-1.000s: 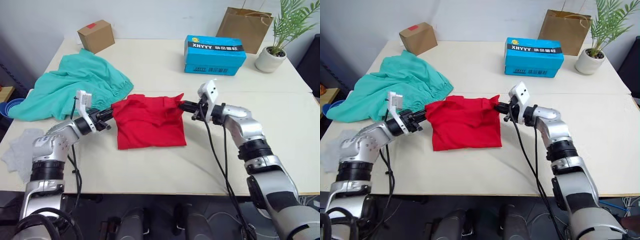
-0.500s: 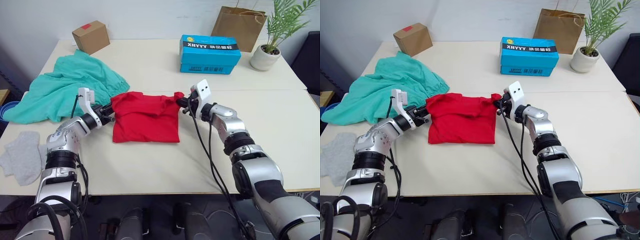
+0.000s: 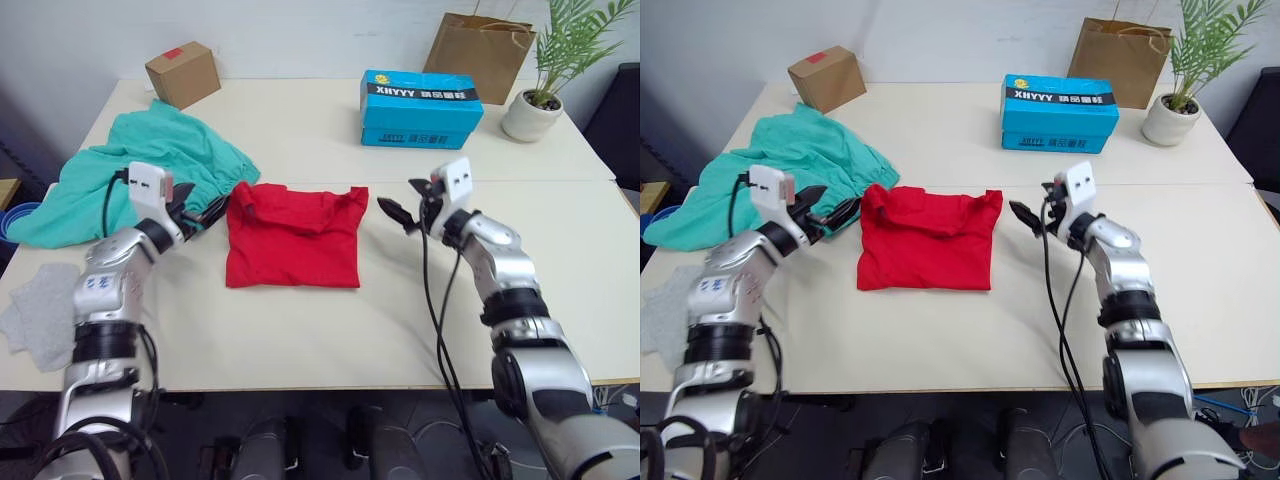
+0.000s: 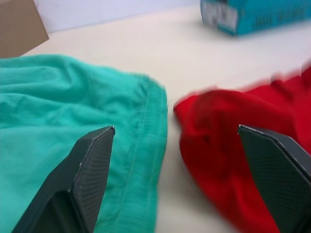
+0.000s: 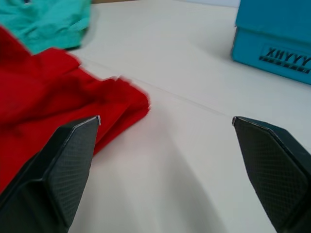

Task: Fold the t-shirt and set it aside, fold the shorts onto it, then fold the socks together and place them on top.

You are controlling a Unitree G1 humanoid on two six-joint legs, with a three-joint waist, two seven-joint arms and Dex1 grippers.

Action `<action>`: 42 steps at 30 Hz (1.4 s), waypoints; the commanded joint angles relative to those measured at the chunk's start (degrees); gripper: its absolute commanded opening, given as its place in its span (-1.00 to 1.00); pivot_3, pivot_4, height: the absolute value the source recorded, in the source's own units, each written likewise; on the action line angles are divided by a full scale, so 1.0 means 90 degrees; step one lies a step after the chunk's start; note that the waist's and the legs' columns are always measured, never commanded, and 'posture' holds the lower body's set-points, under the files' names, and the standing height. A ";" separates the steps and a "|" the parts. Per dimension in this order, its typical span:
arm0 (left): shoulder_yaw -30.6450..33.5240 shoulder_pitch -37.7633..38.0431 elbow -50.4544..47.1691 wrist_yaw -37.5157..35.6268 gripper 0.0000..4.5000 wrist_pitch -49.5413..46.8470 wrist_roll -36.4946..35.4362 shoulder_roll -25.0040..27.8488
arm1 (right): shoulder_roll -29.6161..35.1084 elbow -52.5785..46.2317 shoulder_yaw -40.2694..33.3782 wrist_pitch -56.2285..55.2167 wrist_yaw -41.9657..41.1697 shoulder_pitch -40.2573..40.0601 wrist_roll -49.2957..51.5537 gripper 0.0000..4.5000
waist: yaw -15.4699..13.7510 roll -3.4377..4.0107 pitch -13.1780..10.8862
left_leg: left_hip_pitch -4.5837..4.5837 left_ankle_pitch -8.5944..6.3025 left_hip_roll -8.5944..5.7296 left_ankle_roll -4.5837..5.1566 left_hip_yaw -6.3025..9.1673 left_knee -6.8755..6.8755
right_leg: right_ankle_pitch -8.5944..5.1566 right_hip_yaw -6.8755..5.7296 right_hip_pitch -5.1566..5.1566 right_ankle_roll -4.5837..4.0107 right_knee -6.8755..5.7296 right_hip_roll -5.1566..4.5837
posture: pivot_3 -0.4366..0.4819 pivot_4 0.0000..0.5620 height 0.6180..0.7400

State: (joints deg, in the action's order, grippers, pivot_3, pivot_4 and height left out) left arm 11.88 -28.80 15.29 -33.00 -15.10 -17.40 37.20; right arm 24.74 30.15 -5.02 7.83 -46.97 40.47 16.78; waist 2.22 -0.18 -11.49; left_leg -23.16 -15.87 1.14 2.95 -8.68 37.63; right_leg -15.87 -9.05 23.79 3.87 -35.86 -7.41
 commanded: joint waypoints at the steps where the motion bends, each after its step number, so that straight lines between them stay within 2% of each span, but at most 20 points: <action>1: 0.0038 0.0561 -0.0681 -0.0915 0.93 0.1092 0.0038 0.0317 | 0.0351 -0.1848 0.0377 -0.0224 -0.1072 -0.0540 0.0254 0.99 | -0.0013 0.0000 0.0000 | -0.0001 0.0000 0.0000 0.0000 0.0000 -0.0001 | 0.0000 0.0000 0.0002 0.0000 0.0001 -0.0001 | -0.05 -0.47 1.00; 3: -0.0123 0.1410 -0.1357 -0.2312 0.93 0.1580 -0.0290 0.0714 | 0.0635 -0.2940 0.1013 -0.0433 -0.1756 -0.1246 0.0086 0.99 | -0.0005 -0.0001 0.0001 | -0.0002 -0.0001 0.0001 -0.0002 -0.0001 -0.0003 | 0.0000 0.0003 0.0006 0.0000 0.0002 -0.0003 | -0.05 -0.47 1.00; 5: -0.0365 0.1866 -0.1707 -0.3012 0.93 0.1783 -0.0326 0.0957 | 0.0677 -0.3372 0.1415 -0.0657 -0.1857 -0.1597 -0.0174 0.99 | -0.0018 -0.0005 0.0003 | 0.0008 -0.0017 0.0005 -0.0029 -0.0001 -0.0015 | -0.0003 0.0004 0.0004 -0.0004 0.0009 -0.0002 | -0.05 -0.47 1.00; 9: -0.0803 0.1833 -0.1613 -0.2769 0.93 0.2093 0.0337 0.0844 | 0.0318 -0.3165 0.1939 -0.1284 -0.1194 -0.1758 -0.1066 0.99 | -0.0103 -0.0005 0.0002 | 0.0012 -0.0017 0.0001 -0.0055 0.0006 -0.0022 | -0.0006 -0.0001 0.0005 -0.0015 0.0027 -0.0008 | -0.05 -0.47 1.00; 15: -0.1396 0.1358 -0.0829 -0.2285 0.93 0.2651 0.1394 0.0601 | -0.0044 -0.2090 0.2463 -0.2444 -0.0340 -0.1377 -0.2295 0.99 | -0.0109 -0.0006 0.0003 | 0.0012 -0.0009 -0.0004 -0.0048 0.0006 -0.0022 | 0.0002 0.0000 0.0006 -0.0020 0.0023 -0.0014 | -0.05 -0.47 1.00; 16: -0.1451 0.1252 -0.0688 -0.2273 1.00 0.2704 0.1464 0.0576 | -0.0064 -0.1917 0.2488 -0.2529 -0.0267 -0.1305 -0.2398 0.82 | -0.0084 -0.0006 0.0003 | 0.0009 -0.0005 -0.0004 -0.0043 0.0005 -0.0025 | 0.0002 -0.0002 0.0011 -0.0020 0.0018 -0.0013 | -0.05 -0.47 1.00; 18: -0.1512 0.1015 -0.0410 -0.2168 1.00 0.2648 0.1570 0.0498 | -0.0045 -0.1582 0.2532 -0.2731 -0.0098 -0.1170 -0.2619 0.56 | -0.0080 -0.0006 0.0003 | 0.0009 0.0012 -0.0003 -0.0015 0.0004 -0.0030 | 0.0001 -0.0005 0.0012 -0.0020 -0.0003 -0.0010 | -0.05 -0.47 1.00; 22: -0.1750 0.0579 0.0245 -0.2004 0.63 0.3040 0.1969 0.0343 | 0.0004 -0.1195 0.2535 -0.3029 -0.0056 -0.1047 -0.2714 -0.03 | -0.0081 -0.0009 0.0005 | 0.0012 0.0018 -0.0004 -0.0007 0.0004 -0.0022 | 0.0002 -0.0007 0.0002 -0.0020 -0.0001 -0.0011 | -0.05 -0.47 1.00; 28: -0.1786 0.0532 0.0489 -0.1959 -0.22 0.3232 0.2062 0.0339 | 0.0067 -0.1148 0.2464 -0.3108 -0.0196 -0.1096 -0.2580 -0.98 | -0.0072 -0.0009 0.0005 | 0.0030 0.0019 -0.0004 -0.0007 0.0005 -0.0019 | 0.0001 -0.0004 -0.0010 -0.0020 -0.0002 -0.0014 | -0.05 -0.47 1.00; 33: -0.1444 0.1342 -0.0302 -0.2203 -0.96 0.3142 0.1663 0.0718 | 0.0638 -0.1736 0.2134 -0.2787 -0.0710 -0.1520 -0.2051 -1.00 | -0.0067 -0.0009 0.0005 | 0.0031 0.0018 -0.0003 -0.0007 0.0006 -0.0026 | 0.0001 -0.0003 -0.0010 -0.0020 -0.0006 -0.0014 | -0.05 -0.47 1.00; 42: -0.0977 0.3576 -0.2863 -0.2325 -0.99 0.2742 0.0925 0.1070 | 0.1609 -0.3887 0.1737 -0.2133 -0.1141 -0.3173 -0.1231 -1.00 | -0.0081 -0.0008 0.0004 | 0.0031 0.0005 0.0000 -0.0005 0.0011 -0.0042 | -0.0002 -0.0003 -0.0013 -0.0019 0.0037 -0.0015 | -0.05 -0.47 1.00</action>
State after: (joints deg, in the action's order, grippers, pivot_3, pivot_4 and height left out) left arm 0.15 1.15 -7.20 -54.00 10.81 -8.11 45.48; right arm 37.23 -1.44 14.05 -12.21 -57.01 13.56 4.05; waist 1.49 -0.25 -11.45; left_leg -22.88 -15.89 1.15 2.88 -8.58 37.27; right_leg -15.89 -9.08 23.68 3.69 -35.46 -7.55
